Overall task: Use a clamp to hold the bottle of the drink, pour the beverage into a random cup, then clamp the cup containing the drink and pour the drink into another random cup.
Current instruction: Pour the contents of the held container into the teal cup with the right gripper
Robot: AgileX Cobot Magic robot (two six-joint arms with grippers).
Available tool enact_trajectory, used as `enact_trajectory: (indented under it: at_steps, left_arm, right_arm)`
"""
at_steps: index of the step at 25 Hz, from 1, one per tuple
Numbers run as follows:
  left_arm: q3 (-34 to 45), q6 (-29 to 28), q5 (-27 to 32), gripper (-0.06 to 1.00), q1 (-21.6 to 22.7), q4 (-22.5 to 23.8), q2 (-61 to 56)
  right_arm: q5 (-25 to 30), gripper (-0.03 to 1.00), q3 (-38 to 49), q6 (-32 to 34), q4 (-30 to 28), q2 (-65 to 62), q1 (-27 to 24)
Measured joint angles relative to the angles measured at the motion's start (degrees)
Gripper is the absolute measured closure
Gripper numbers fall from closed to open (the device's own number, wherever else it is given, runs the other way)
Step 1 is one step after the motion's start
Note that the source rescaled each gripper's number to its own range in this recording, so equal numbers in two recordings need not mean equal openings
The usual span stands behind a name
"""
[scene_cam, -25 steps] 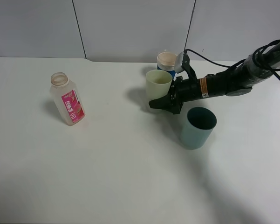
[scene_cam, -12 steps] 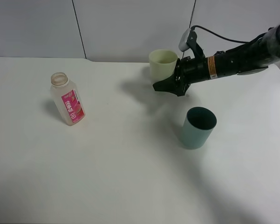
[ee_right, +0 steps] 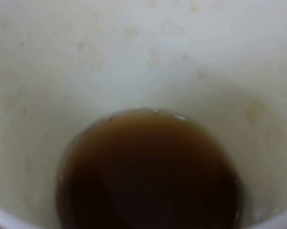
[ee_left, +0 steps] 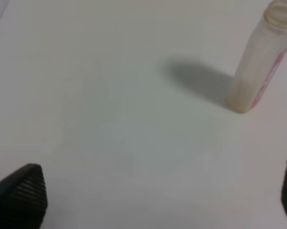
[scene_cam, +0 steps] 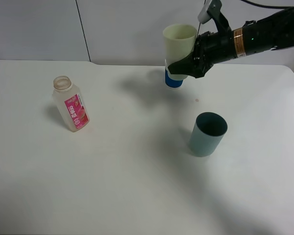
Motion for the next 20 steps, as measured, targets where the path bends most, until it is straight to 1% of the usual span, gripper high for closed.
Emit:
enact_trajectory:
  at_steps: [3,9,15,17,20]
  left_arm:
    - [0.0,0.0,0.0,-0.06,0.0,0.0,0.0]
    - [0.0,0.0,0.0,-0.06,0.0,0.0,0.0]
    - [0.0,0.0,0.0,-0.06,0.0,0.0,0.0]
    - [0.0,0.0,0.0,-0.06,0.0,0.0,0.0]
    - [0.0,0.0,0.0,-0.06,0.0,0.0,0.0]
  right_arm:
    - [0.0,0.97,1.5,0.9,0.0,-3.3,-0.7]
    - [0.7,0.97,6.8,1.1,-0.1,-9.6,-4.7]
    - [4.0,0.97,13.2,2.6,-0.4,-17.1,-8.5]
    - [5.4,0.97,15.8,2.9,-0.4,-20.1,-9.2]
    - [6.0,0.97,18.1,3.2,-0.4,-22.8,-9.7]
